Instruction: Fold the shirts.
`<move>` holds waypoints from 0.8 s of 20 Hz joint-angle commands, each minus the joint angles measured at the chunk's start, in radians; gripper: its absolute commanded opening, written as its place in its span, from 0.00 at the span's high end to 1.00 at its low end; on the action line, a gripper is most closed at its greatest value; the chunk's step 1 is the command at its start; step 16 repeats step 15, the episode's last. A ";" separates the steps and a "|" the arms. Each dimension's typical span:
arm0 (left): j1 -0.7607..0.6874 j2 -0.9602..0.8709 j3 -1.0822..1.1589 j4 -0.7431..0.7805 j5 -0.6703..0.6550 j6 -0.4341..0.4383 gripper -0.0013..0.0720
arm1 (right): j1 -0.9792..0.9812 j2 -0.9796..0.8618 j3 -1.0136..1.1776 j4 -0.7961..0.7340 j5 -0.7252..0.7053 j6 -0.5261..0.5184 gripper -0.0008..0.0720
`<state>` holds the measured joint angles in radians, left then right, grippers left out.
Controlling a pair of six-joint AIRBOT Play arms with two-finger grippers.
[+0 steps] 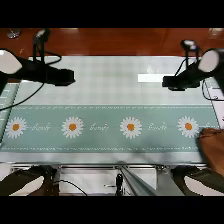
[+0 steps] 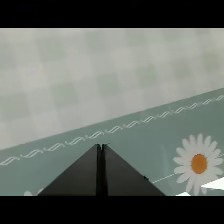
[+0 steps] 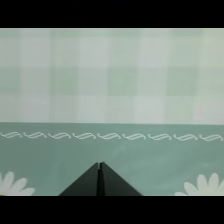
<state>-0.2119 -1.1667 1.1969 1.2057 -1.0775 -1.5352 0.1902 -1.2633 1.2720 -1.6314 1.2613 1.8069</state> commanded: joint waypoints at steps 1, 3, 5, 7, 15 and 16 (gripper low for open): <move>-0.003 -0.020 -0.093 0.082 0.009 -0.032 0.94 | 0.079 -0.040 -0.057 -0.159 -0.014 0.054 0.96; 0.005 -0.021 -0.094 0.081 0.004 -0.032 0.94 | 0.079 -0.039 -0.057 -0.159 -0.014 0.055 0.96; 0.005 -0.023 -0.094 0.081 0.004 -0.032 0.94 | 0.079 -0.039 -0.057 -0.159 -0.014 0.055 0.96; 0.005 -0.026 -0.094 0.081 0.004 -0.033 0.94 | 0.079 -0.039 -0.057 -0.159 -0.014 0.055 0.96; 0.005 -0.026 -0.094 0.081 0.004 -0.032 0.94 | 0.079 -0.039 -0.057 -0.159 -0.015 0.055 0.96; 0.005 -0.026 -0.094 0.081 0.004 -0.032 0.94 | 0.079 -0.039 -0.057 -0.159 -0.015 0.055 0.96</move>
